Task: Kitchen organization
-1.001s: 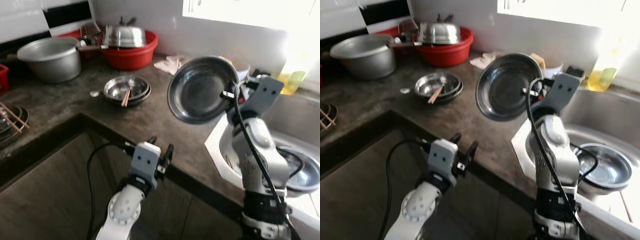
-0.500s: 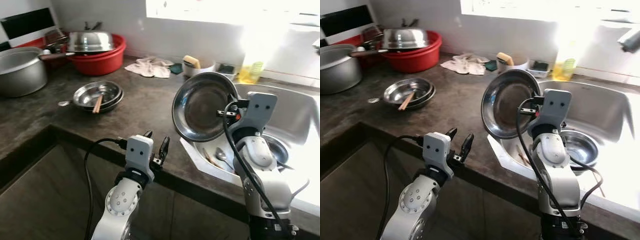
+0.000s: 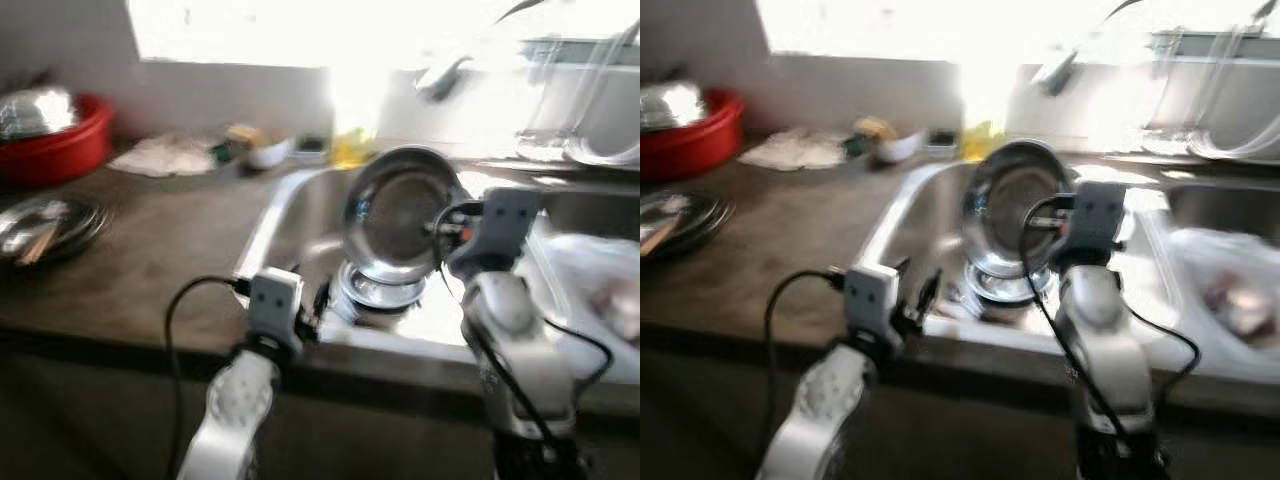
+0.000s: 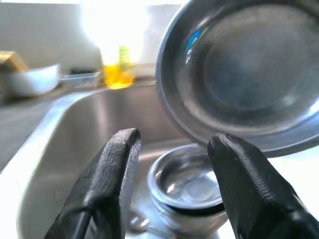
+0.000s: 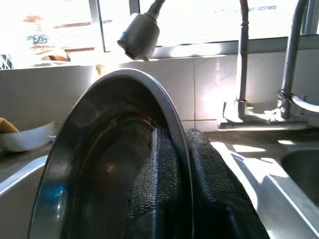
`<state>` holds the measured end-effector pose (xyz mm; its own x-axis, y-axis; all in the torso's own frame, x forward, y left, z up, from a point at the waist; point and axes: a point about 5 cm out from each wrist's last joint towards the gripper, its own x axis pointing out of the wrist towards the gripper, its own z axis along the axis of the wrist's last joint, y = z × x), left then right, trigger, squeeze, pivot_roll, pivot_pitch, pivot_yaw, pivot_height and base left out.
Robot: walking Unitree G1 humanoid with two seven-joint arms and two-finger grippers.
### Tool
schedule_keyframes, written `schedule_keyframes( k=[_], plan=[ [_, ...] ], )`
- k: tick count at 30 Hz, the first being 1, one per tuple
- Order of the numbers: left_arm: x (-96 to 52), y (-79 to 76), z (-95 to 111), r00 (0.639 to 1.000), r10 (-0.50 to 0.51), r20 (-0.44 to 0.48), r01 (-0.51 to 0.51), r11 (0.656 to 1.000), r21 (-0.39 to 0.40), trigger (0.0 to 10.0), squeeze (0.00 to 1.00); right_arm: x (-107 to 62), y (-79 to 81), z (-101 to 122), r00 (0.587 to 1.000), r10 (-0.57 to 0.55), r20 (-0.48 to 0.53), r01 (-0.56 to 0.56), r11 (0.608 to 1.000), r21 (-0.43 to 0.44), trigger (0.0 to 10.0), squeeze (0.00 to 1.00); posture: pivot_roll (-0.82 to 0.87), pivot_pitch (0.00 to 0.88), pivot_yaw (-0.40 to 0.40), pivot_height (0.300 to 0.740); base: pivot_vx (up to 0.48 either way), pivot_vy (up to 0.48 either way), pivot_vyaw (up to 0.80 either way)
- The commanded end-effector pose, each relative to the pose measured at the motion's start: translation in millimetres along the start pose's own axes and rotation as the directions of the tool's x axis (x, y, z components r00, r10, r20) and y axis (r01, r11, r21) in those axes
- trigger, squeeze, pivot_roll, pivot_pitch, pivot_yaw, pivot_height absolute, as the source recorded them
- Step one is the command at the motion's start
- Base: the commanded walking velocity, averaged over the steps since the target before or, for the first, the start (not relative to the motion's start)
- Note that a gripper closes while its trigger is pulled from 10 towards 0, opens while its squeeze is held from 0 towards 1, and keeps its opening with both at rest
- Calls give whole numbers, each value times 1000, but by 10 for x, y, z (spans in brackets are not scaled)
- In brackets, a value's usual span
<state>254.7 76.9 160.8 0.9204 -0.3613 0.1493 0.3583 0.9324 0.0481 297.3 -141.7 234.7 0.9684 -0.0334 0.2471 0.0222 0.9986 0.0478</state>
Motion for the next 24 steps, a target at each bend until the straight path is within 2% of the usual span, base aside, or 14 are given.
schedule_keyframes(
  k=[1,2,8,10,13,15,18,19,24],
  plan=[
    [-14,3,-19,1000,11,-12,-11,1000,2,10000,0,32,58,52,999,29,20,-29,1000,-9,4706,0,31,14,-5,740,0,0,0],
    [-16,3,-18,1000,13,-12,-13,1000,-1,10000,0,53,58,26,1000,20,-1,-20,1000,-6,10000,0,31,17,-5,740,0,0,0],
    [-20,-15,-18,1000,6,-12,-6,1000,0,10000,0,135,64,-51,998,26,-50,-27,999,-25,10000,0,31,21,-6,740,0,0,0],
    [-23,-26,-18,1000,3,-15,-3,1000,-1,10000,0,232,15,-137,995,0,-101,-3,999,-34,10000,0,32,29,-7,740,0,0,0],
    [-31,-31,-15,1000,3,-17,-3,1000,0,10000,0,298,-33,-157,993,-23,-112,19,999,-40,10000,0,38,37,-9,740,0,0,0],
    [-61,-43,-25,1000,2,-26,-2,1000,3,10000,0,416,-125,-166,992,-65,-111,57,996,-74,10000,0,42,46,-5,740,0,0,0],
    [-83,-53,-26,1000,-2,-30,2,1000,3,10000,0,503,-183,-180,989,-84,-120,74,993,-88,10000,0,45,54,-5,740,0,0,0],
    [-104,-62,-15,1000,-6,-30,6,1000,4,10000,0,581,-251,-205,984,-116,-137,101,989,-106,10000,0,51,69,-1,740,0,0,0],
    [-146,-61,-2,999,-5,-39,5,1000,6,10000,0,692,-391,-303,965,-180,-192,150,975,-164,10000,0,63,93,-3,740,0,0,0]
  ],
)
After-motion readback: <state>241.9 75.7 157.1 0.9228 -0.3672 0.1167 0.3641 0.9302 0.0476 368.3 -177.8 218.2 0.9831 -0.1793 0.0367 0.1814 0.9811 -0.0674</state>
